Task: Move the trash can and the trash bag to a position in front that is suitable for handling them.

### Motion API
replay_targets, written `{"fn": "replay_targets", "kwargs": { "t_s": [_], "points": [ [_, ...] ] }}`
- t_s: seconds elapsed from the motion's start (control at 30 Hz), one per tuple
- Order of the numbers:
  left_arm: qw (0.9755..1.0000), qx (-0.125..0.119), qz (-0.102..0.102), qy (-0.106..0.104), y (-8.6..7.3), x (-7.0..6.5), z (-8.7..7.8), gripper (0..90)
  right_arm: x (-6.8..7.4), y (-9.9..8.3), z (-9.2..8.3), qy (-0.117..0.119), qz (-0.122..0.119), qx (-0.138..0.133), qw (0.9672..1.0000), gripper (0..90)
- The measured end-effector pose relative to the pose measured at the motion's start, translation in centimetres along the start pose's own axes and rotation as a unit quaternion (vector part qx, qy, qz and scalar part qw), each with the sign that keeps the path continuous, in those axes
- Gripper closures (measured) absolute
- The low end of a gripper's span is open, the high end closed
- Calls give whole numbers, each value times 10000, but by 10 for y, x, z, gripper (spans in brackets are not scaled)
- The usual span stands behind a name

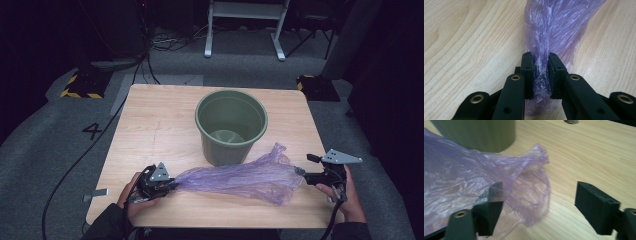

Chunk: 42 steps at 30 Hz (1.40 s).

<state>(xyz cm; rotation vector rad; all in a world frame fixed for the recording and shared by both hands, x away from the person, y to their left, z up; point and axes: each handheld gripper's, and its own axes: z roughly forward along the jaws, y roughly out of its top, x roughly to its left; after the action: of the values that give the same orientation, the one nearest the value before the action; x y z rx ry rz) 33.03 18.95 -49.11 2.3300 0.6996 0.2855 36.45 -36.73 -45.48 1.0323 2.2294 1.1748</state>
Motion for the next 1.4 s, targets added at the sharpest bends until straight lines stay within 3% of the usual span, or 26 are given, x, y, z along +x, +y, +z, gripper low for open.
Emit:
{"fn": "replay_targets", "kwargs": {
  "t_s": [0.07,0.13,0.23,0.37,0.5,0.63,0.77,0.87,1.03,1.1,1.2,1.33,1.4],
  "points": [
    [10000,10,-4,3,0,0,0,772,0,1,-3,-134,-36,37,9999,279],
    [10000,33,-13,22,0,0,-1,775,1,3,-8,-61,-108,-45,9999,296],
    [10000,32,-23,40,0,2,-1,774,0,5,-12,50,-35,-170,9998,283],
    [10000,51,-20,76,4,-2,2,771,11,15,-8,327,26,-354,9988,191],
    [9999,75,40,125,9,-8,5,769,28,34,-6,-50,-13,-253,9997,164],
    [10000,40,17,87,10,-10,6,767,40,47,-10,-108,-75,-475,9988,166],
    [10000,48,27,45,10,-9,7,765,47,56,-15,-331,-133,-631,9974,191],
    [10000,41,4,46,8,-7,6,763,44,58,-20,-544,-186,-757,9955,269],
    [10000,38,-70,45,5,-2,4,757,27,55,-31,-656,-197,-689,9953,287],
    [9999,41,-90,62,4,-1,2,757,22,54,-35,-434,-224,-690,9964,284],
    [9998,31,-144,112,2,0,1,722,20,51,-33,-286,-120,-665,9973,275],
    [9998,23,-138,116,4,-2,3,673,32,52,-30,-66,-41,-799,9968,249],
    [9999,24,-96,108,6,-4,4,656,44,54,-27,43,-129,-798,9967,242]
  ]
}}
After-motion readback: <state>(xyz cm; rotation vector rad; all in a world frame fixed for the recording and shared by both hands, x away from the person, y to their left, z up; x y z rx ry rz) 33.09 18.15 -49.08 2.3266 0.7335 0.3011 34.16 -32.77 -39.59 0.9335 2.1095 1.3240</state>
